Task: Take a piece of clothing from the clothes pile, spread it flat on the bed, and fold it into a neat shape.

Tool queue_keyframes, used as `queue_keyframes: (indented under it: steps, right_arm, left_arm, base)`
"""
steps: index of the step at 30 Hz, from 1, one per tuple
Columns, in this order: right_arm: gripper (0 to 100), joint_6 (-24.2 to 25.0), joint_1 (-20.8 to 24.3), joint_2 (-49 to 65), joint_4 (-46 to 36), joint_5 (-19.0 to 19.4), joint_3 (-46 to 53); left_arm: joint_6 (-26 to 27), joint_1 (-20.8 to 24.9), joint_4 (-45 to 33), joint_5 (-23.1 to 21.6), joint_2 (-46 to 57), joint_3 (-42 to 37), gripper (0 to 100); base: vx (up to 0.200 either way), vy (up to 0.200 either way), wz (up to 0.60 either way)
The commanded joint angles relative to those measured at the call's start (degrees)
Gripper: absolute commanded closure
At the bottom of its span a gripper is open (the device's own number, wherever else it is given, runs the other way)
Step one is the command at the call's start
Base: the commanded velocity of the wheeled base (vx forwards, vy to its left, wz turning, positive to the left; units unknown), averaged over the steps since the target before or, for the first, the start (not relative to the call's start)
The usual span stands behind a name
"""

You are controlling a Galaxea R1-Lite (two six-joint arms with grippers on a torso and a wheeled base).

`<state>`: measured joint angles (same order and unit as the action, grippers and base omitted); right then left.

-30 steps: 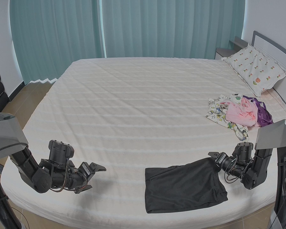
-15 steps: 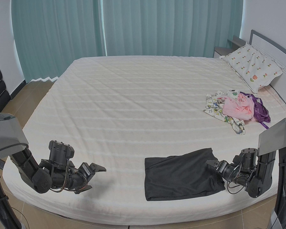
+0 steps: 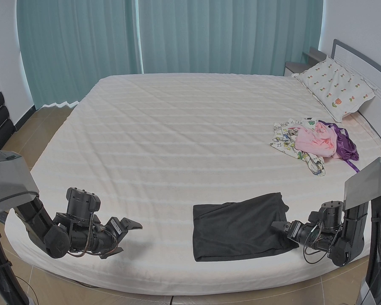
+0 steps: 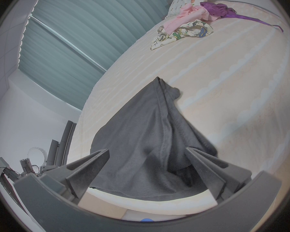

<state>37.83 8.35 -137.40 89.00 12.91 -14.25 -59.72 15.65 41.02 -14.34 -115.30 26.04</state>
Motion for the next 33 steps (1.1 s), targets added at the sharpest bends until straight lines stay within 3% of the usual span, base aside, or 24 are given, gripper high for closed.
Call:
queue_keyframes:
  steps: [1,8,14,28,33]
  right_arm:
    - [0,-0.47,0.70,-0.41,0.56,0.10,0.01]
    - [0,-3.37,1.05,-1.29,0.56,0.54,0.89]
    - [0,-3.90,3.25,-1.12,0.56,4.05,2.47]
    - [0,-7.07,9.14,-5.95,0.64,3.79,0.01]
    - [0,-7.42,8.79,-6.21,0.64,3.70,-0.08]
  left_arm:
    - [0.04,0.17,0.02,0.89,-0.45,0.06,0]
    - [-0.04,0.52,0.11,1.24,-0.72,0.15,0]
    - [-0.04,0.52,0.11,1.24,-0.80,0.24,0]
    - [-0.04,0.52,0.11,1.24,-0.80,0.42,0]
    - [-0.04,0.52,0.11,1.24,-0.80,0.42,0]
  base:
    - [0.000,-0.200,0.00]
    - [0.000,0.000,0.00]
    - [0.000,0.000,0.00]
    - [0.000,0.000,0.00]
    - [0.000,0.000,0.00]
